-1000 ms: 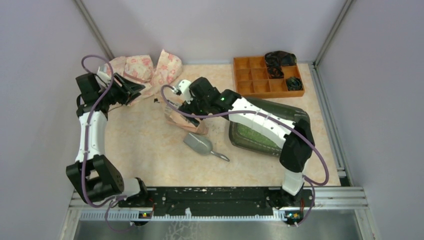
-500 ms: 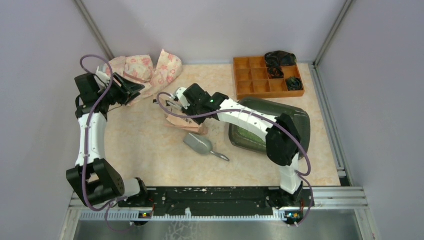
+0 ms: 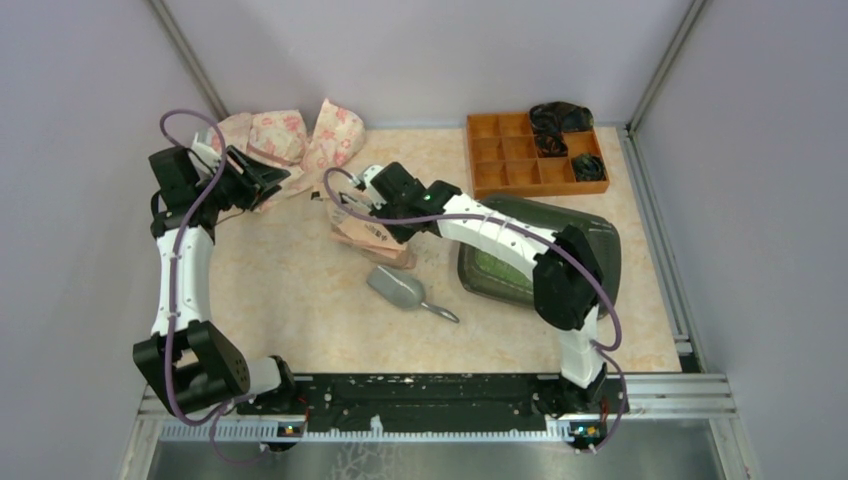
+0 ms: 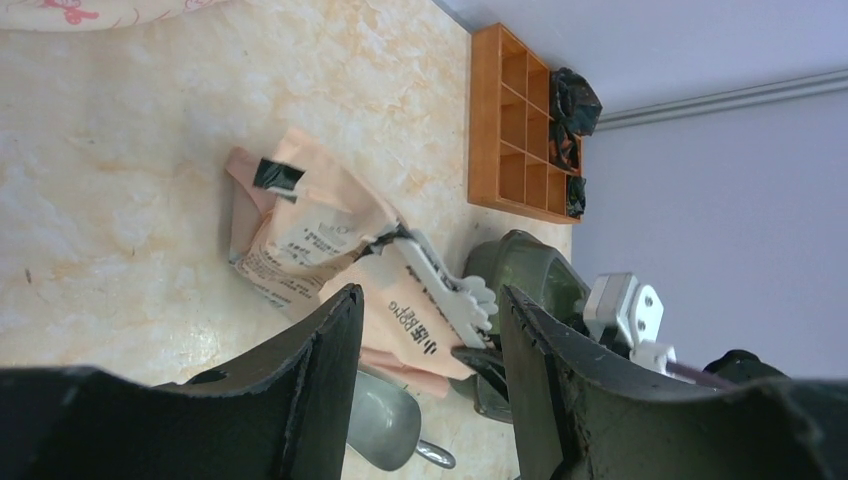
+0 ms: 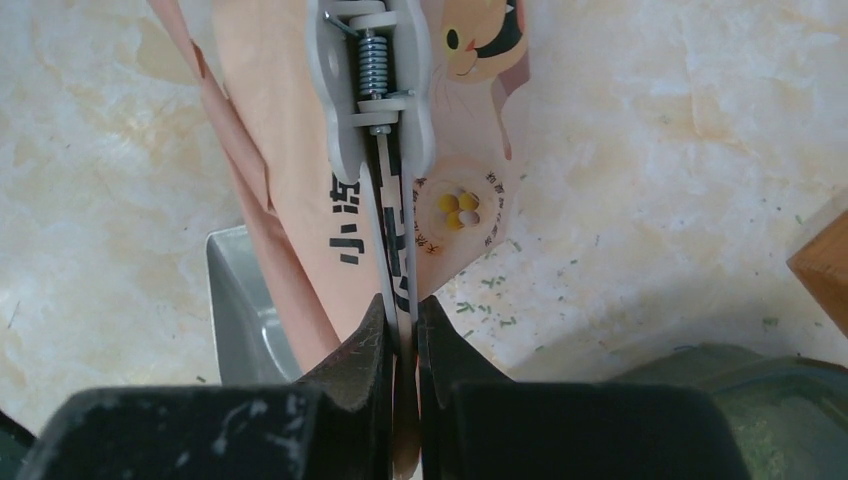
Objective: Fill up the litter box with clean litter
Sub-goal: Move the cat litter bag to the center of the board.
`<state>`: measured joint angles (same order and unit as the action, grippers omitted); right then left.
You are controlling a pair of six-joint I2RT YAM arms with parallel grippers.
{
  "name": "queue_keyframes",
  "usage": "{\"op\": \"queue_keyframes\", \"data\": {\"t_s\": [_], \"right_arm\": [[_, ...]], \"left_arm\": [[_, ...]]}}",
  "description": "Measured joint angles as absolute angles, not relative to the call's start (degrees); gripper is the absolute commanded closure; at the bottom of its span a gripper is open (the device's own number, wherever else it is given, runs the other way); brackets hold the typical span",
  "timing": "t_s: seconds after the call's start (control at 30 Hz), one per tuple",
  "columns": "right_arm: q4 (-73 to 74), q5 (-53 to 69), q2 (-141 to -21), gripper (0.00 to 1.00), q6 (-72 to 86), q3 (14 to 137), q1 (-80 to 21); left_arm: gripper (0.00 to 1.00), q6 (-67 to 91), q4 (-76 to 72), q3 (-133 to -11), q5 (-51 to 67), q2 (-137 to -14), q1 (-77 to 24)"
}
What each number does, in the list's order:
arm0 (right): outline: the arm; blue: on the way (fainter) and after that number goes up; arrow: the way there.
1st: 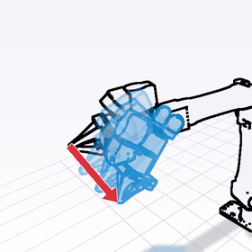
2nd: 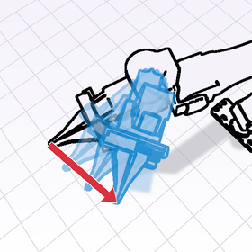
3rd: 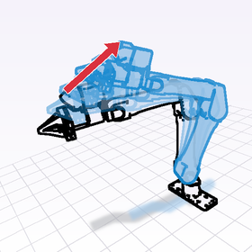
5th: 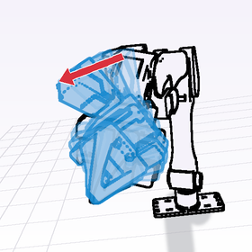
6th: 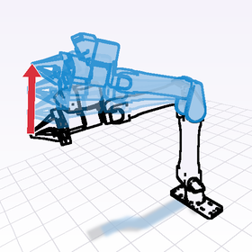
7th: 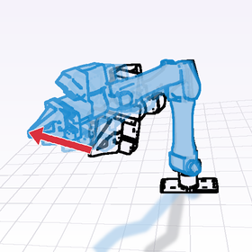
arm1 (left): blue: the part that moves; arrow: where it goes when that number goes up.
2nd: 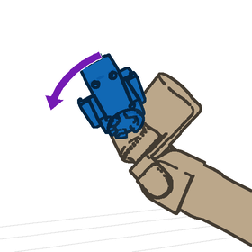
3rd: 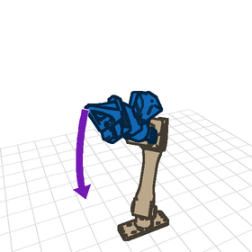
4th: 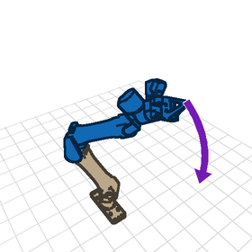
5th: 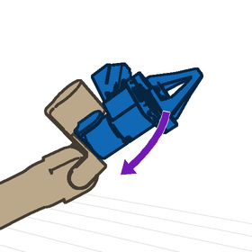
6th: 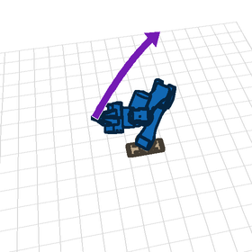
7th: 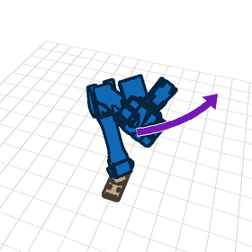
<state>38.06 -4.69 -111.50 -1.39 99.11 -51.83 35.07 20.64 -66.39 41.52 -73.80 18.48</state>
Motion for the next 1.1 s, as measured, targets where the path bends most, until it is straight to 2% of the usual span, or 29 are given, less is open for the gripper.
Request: {"op": "queue_keyframes", "data": {"t_s": [0.27,0.67,0.7,0.87,1.1], "right_arm": [[37.4,-9.9,-108.9,1.00,5.0,96.2,-48.5],[37.6,-12.5,-88.9,1.00,16.0,74.3,-47.8],[36.9,-11.9,-87.7,0.96,16.9,72.8,-47.7],[34.8,-9.3,-86.8,0.54,19.5,70.9,-47.7],[37.3,-9.6,-83.3,0.53,16.4,75.2,-47.9]], "left_arm": [[0.42,35.1,20.7,-66.4,41.6,-73.8,18.3],[0.42,35.1,20.6,-66.2,41.5,-73.7,16.1],[0.42,35.1,20.6,-66.1,41.4,-73.7,15.7],[0.41,35.1,20.6,-65.4,41.1,-73.7,14.5],[0.42,34.6,21.1,-65.4,40.0,-73.4,12.8]]}}
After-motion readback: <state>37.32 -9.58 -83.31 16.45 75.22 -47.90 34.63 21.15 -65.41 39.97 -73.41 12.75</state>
